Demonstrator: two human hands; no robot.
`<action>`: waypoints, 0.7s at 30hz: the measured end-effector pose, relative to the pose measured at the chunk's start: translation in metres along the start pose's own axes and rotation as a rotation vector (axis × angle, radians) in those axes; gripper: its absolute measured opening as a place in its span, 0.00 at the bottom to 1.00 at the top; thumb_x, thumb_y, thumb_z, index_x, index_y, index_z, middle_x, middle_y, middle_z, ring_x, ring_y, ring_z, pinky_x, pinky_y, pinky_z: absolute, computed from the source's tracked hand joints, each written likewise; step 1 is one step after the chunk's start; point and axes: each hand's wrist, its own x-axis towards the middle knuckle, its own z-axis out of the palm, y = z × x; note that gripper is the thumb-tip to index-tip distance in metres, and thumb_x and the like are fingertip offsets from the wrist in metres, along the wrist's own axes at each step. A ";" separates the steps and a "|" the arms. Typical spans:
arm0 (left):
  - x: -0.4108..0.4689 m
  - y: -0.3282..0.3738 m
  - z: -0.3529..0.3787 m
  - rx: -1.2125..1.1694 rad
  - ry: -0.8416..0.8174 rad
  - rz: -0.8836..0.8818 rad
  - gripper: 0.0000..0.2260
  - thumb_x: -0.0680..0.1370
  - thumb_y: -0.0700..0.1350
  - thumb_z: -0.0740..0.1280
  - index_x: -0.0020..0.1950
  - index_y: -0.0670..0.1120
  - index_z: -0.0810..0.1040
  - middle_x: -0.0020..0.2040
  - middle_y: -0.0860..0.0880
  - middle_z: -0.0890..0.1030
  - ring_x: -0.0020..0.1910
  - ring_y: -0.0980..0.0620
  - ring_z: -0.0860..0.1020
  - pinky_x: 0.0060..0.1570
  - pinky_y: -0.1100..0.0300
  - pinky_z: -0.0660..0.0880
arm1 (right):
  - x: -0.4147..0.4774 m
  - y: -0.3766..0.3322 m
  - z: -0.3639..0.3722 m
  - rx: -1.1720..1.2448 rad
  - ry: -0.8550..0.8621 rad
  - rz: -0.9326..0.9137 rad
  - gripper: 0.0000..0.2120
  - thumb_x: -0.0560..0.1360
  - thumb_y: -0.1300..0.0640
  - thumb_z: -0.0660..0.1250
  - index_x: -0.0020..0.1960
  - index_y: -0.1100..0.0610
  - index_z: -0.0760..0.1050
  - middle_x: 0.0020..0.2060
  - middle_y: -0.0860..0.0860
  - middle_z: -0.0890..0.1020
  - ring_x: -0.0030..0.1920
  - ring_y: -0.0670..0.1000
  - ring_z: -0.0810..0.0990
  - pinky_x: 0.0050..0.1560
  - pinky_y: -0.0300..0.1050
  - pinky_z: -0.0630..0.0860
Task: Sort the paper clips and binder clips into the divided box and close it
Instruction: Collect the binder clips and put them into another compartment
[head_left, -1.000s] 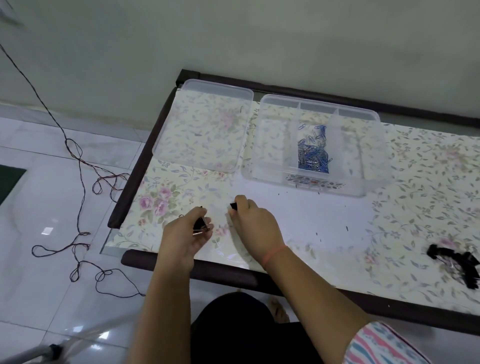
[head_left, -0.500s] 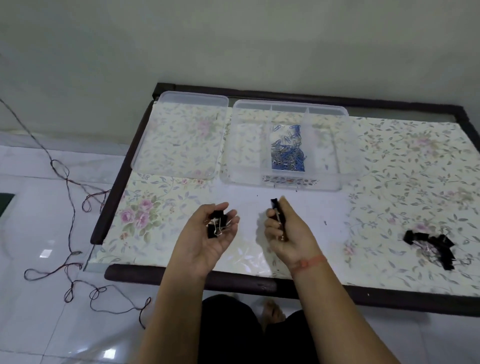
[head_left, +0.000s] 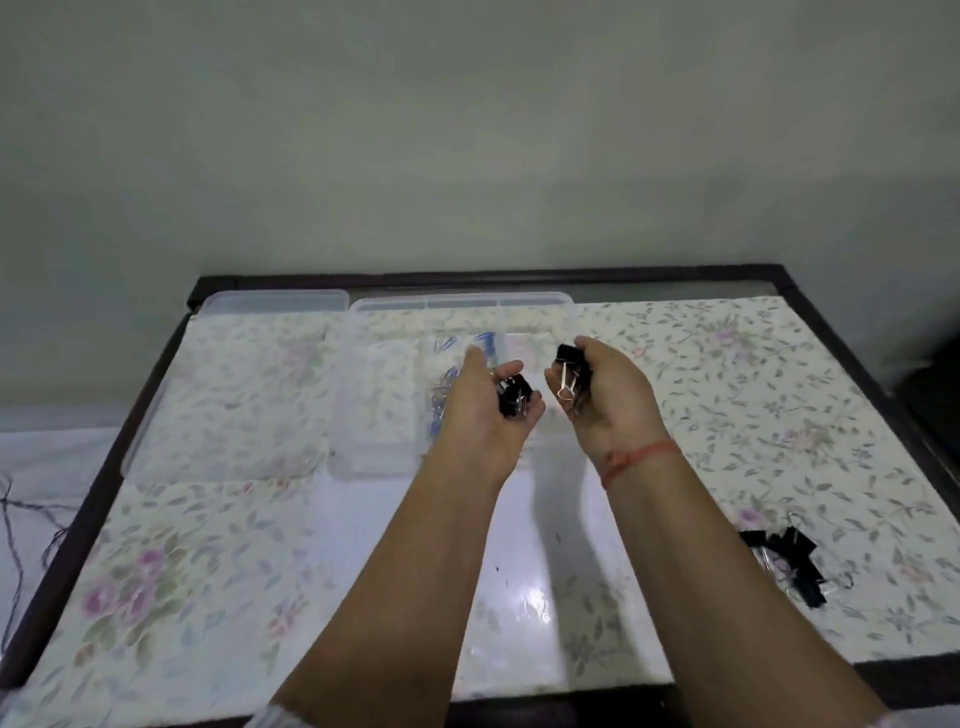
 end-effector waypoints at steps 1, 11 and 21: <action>0.008 0.000 0.009 0.063 0.025 0.011 0.22 0.80 0.57 0.55 0.48 0.39 0.75 0.48 0.42 0.72 0.45 0.46 0.72 0.55 0.54 0.74 | 0.009 -0.004 0.002 -0.158 0.002 -0.047 0.07 0.77 0.62 0.60 0.43 0.57 0.75 0.36 0.53 0.76 0.34 0.49 0.75 0.37 0.41 0.76; 0.010 -0.025 0.036 0.604 0.044 0.209 0.11 0.81 0.51 0.54 0.44 0.51 0.72 0.38 0.55 0.71 0.39 0.56 0.71 0.37 0.63 0.66 | 0.009 0.005 -0.013 -0.496 -0.009 -0.102 0.18 0.77 0.63 0.54 0.64 0.65 0.72 0.61 0.65 0.76 0.63 0.60 0.75 0.64 0.51 0.72; -0.040 -0.104 0.016 0.900 -0.121 0.652 0.07 0.74 0.42 0.68 0.52 0.49 0.79 0.52 0.52 0.81 0.51 0.58 0.78 0.50 0.70 0.74 | -0.038 0.004 -0.195 -0.792 0.446 -0.530 0.08 0.75 0.62 0.64 0.48 0.54 0.80 0.46 0.53 0.83 0.48 0.53 0.81 0.50 0.50 0.78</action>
